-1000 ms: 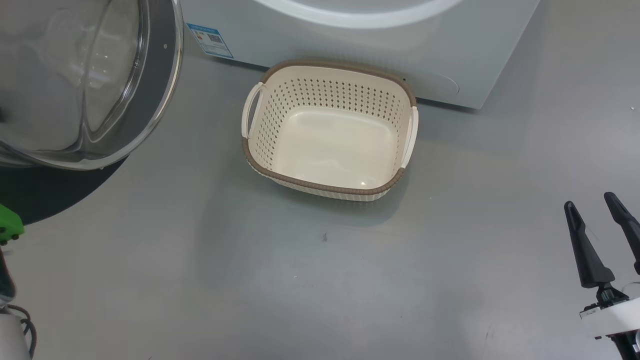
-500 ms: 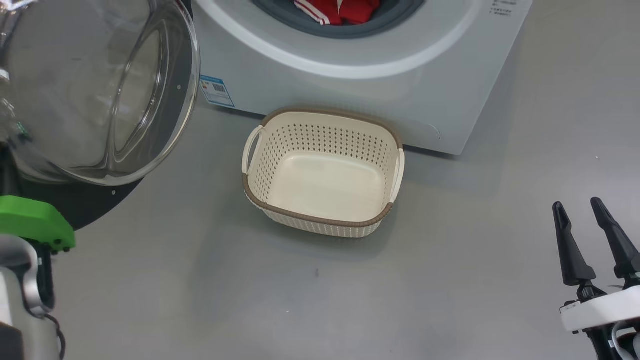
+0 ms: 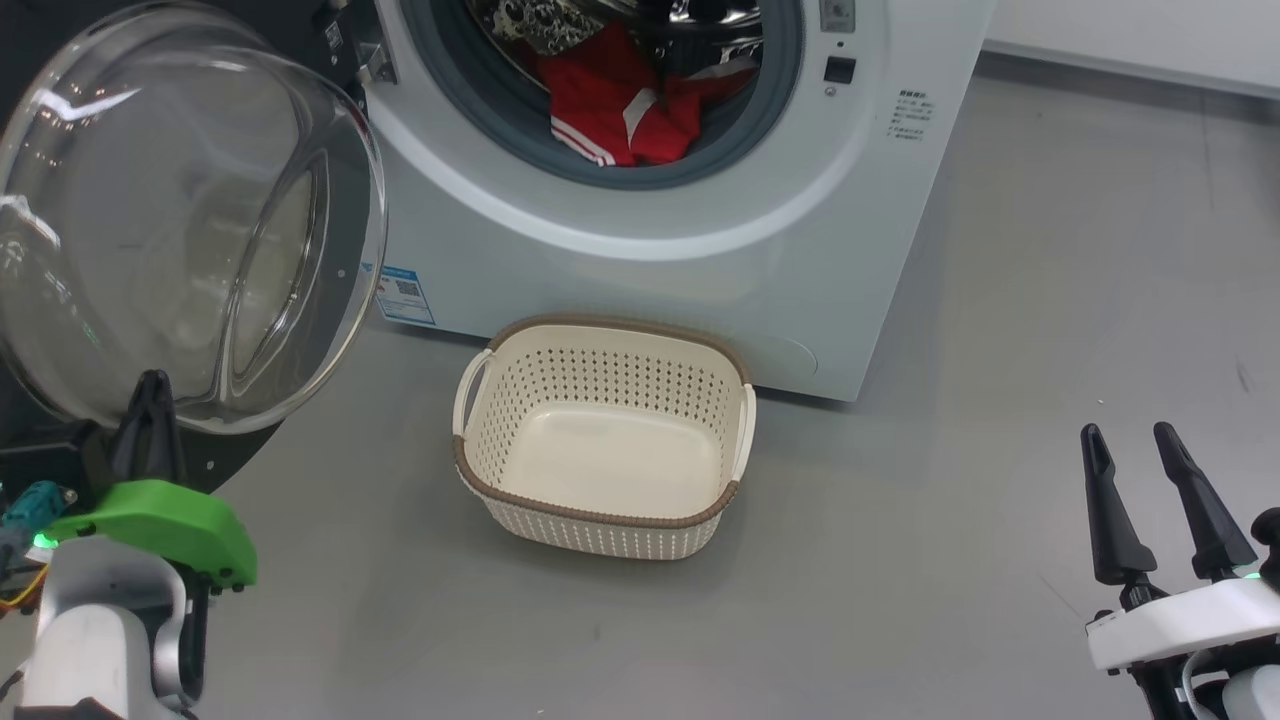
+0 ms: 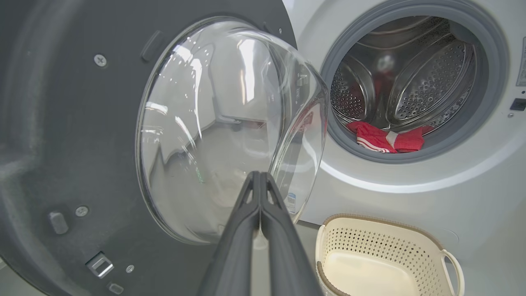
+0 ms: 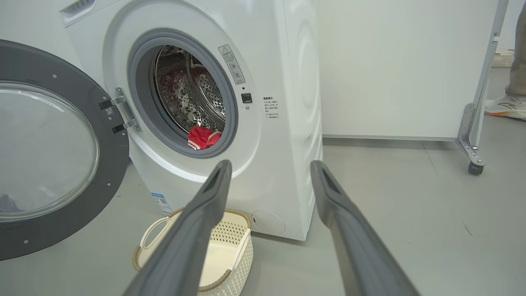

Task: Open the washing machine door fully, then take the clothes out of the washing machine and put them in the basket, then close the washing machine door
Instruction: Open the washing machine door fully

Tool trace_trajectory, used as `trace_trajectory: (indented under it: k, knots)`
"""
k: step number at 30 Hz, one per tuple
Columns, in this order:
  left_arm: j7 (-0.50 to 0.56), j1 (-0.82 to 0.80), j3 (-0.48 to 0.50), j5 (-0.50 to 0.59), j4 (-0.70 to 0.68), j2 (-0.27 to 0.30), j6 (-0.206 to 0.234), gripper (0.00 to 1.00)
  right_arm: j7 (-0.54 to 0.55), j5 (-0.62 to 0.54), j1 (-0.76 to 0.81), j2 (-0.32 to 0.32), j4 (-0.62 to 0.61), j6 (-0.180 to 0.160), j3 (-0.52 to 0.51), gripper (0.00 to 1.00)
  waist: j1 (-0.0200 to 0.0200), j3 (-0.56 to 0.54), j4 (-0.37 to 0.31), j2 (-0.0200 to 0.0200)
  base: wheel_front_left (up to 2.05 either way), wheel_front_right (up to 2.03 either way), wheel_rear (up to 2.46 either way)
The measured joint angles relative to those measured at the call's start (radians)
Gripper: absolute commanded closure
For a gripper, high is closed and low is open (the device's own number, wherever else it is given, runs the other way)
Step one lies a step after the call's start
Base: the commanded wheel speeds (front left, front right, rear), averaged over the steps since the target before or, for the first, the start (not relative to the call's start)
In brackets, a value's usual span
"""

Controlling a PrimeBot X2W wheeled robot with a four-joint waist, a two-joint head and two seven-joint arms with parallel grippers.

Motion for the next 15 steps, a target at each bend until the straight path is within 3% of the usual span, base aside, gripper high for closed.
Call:
trace_trajectory:
  k: [15]
  knots:
    - [-0.066,0.162,-0.031,0.000,-0.076,-0.022,-0.028,1.00,0.000,-0.046,0.001,0.049,0.022,0.000,0.011,0.00,-0.0001,-0.115,-0.112,0.0000,0.00,0.00,0.00]
